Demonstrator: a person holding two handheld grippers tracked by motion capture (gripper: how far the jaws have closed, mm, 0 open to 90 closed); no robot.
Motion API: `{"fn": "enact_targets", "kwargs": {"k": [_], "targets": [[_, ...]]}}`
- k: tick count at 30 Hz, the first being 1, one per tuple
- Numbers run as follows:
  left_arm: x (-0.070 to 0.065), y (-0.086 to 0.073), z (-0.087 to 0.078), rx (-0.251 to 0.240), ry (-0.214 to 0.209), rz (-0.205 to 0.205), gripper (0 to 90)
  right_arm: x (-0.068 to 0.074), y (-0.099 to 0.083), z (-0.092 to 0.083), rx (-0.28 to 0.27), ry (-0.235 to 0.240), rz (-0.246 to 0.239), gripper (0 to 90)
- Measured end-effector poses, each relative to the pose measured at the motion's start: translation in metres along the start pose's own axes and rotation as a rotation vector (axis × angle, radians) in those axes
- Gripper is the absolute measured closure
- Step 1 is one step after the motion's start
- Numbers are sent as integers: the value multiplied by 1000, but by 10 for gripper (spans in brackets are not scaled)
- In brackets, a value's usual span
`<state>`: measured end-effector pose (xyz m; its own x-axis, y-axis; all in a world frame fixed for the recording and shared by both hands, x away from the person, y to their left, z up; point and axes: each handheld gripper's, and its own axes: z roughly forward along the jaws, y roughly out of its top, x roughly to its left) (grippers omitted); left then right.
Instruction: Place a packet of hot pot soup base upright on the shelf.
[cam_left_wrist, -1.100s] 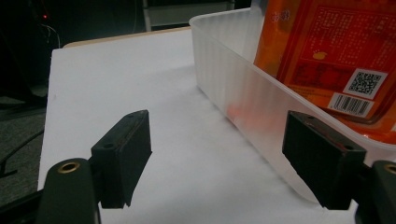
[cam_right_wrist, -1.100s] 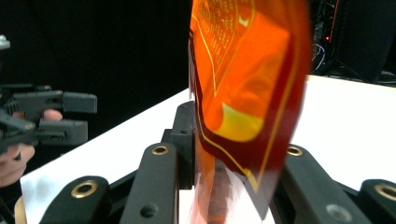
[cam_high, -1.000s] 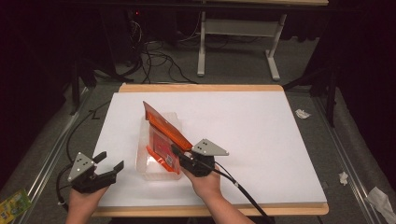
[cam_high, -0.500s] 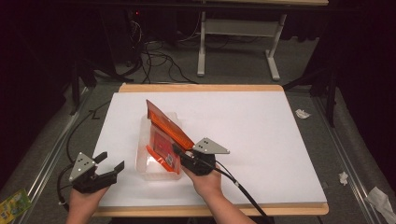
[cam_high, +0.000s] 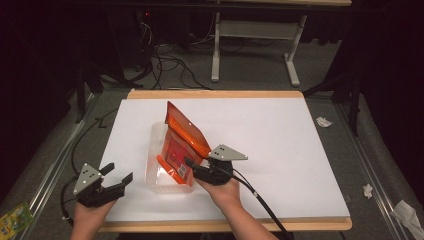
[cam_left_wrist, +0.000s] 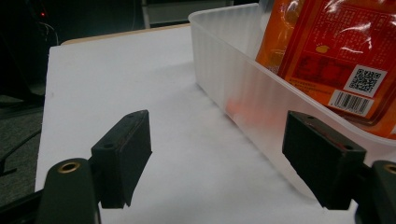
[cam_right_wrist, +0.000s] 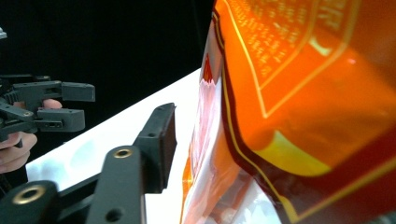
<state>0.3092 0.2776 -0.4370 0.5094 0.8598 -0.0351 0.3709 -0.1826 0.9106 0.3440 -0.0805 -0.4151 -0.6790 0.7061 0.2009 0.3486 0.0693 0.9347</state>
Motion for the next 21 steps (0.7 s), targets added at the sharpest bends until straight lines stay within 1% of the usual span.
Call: {"fn": "enact_targets", "kwargs": {"k": [4,11,16,17,19,21], "targets": [[0,0,0,0,0,-1,247,-3,1,-1,3,-3,11,453],[1,0,0,0,0,-2,247,-6,1,-1,8,-4,17,406],[0,0,-1,0,0,-1,247,-8,2,-2,12,0,20,345],[0,0,-1,0,-1,-1,247,-8,2,-2,11,-5,24,318],[1,0,-1,-1,-1,0,247,-8,1,-4,0,-31,18,285],[0,0,-1,-1,-1,-2,247,-10,1,-5,2,-28,27,284]]}}
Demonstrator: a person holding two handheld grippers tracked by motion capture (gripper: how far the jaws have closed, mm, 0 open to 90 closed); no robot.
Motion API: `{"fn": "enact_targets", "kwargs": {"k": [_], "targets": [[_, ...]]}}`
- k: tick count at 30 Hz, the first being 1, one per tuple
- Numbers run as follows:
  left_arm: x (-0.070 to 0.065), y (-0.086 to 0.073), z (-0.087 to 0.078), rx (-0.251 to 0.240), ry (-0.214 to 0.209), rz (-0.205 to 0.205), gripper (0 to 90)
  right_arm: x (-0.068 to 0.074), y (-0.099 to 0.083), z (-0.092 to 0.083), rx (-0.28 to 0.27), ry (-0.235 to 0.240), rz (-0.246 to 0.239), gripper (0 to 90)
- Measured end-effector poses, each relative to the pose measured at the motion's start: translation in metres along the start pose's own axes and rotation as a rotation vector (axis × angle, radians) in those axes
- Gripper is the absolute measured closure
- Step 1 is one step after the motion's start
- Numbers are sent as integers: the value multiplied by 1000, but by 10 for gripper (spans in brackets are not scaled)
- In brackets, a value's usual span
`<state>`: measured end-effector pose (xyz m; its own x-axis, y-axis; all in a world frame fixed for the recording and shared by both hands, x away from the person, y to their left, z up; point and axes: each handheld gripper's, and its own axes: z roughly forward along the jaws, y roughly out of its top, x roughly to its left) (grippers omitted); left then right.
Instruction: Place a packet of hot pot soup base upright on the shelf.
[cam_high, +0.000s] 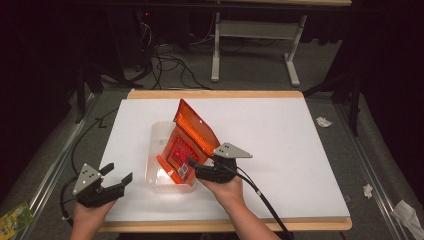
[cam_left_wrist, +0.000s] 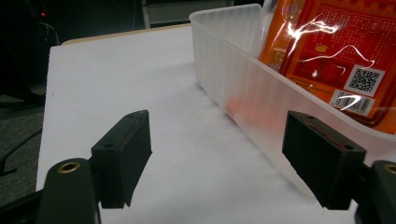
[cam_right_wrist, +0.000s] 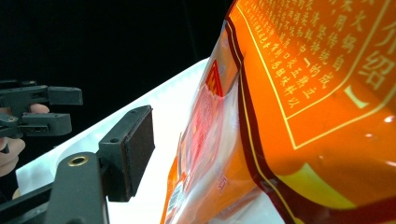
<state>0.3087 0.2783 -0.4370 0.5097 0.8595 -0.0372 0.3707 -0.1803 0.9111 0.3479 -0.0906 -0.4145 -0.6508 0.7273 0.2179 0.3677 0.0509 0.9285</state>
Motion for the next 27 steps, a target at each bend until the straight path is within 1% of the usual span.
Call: {"fn": "enact_targets", "kwargs": {"k": [10,11,14,15,25,27], "targets": [[0,0,0,-1,2,1,247,-5,-2,-5,-6,-15,6,277],[0,0,0,1,1,1,247,-6,-2,-6,-10,-15,2,276],[0,0,0,1,1,1,246,-7,-3,-8,-10,-18,9,270],[0,0,1,1,1,1,247,-7,-3,-9,-12,-19,4,268],[0,0,1,6,-2,6,247,-15,-7,-17,-3,-37,12,255],[0,0,1,6,-2,6,247,-17,-8,-20,-4,-34,13,251]]}}
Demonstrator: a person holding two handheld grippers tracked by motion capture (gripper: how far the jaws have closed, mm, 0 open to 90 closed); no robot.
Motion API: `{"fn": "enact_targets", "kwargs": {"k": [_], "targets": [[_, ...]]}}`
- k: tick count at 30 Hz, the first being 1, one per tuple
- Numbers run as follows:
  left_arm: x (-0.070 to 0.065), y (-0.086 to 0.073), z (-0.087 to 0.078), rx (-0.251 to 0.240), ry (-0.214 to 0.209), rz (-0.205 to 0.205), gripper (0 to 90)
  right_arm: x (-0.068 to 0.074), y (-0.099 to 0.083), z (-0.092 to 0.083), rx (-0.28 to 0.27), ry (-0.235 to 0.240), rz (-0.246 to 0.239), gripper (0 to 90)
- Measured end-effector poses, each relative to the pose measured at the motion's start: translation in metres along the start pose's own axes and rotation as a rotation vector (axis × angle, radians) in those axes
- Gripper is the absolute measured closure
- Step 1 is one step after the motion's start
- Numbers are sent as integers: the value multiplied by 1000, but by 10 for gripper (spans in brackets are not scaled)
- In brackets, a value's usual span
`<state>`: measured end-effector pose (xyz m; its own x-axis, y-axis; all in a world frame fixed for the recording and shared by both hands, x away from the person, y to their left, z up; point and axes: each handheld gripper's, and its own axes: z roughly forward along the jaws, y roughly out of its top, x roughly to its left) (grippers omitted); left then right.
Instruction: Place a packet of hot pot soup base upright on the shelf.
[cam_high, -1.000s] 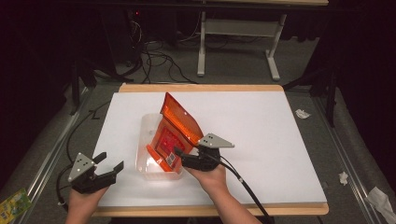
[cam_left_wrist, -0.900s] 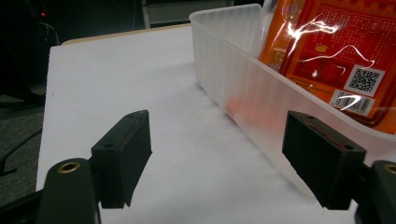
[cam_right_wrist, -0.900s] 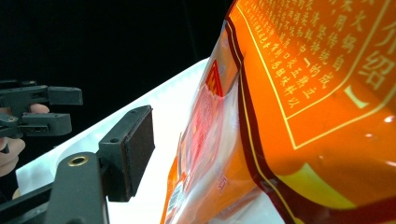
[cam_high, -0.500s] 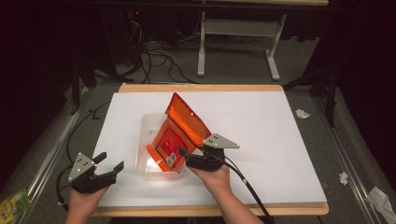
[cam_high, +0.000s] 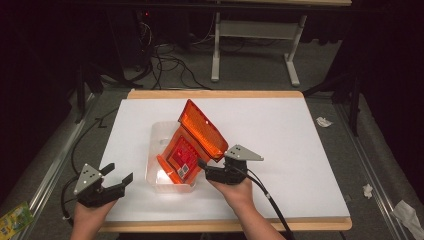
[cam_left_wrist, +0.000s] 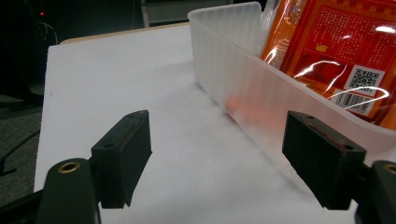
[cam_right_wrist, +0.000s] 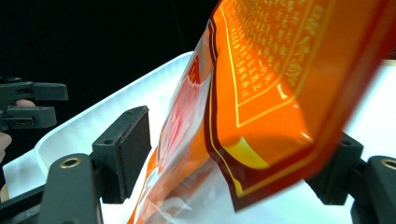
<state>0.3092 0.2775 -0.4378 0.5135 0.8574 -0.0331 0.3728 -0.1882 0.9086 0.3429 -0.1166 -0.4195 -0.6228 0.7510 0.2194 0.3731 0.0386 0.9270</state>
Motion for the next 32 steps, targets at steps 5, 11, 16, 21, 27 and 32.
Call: {"fn": "enact_targets", "kwargs": {"k": [5,11,16,21,27,32], "targets": [[-1,0,0,-1,2,-3,247,-2,0,-12,-8,0,-7,239],[-2,0,1,0,0,-2,247,-3,0,-32,-20,3,-28,227],[-4,0,2,4,-5,-1,247,-9,-1,-53,-28,-11,-44,216],[-6,0,3,8,-10,7,246,-21,-3,-76,-33,-48,-54,199],[-10,-2,3,-27,-21,-59,246,-44,-12,-107,-17,-123,-55,188],[-9,-3,2,-29,-24,-65,244,-70,-30,-140,-22,-226,-46,186]]}}
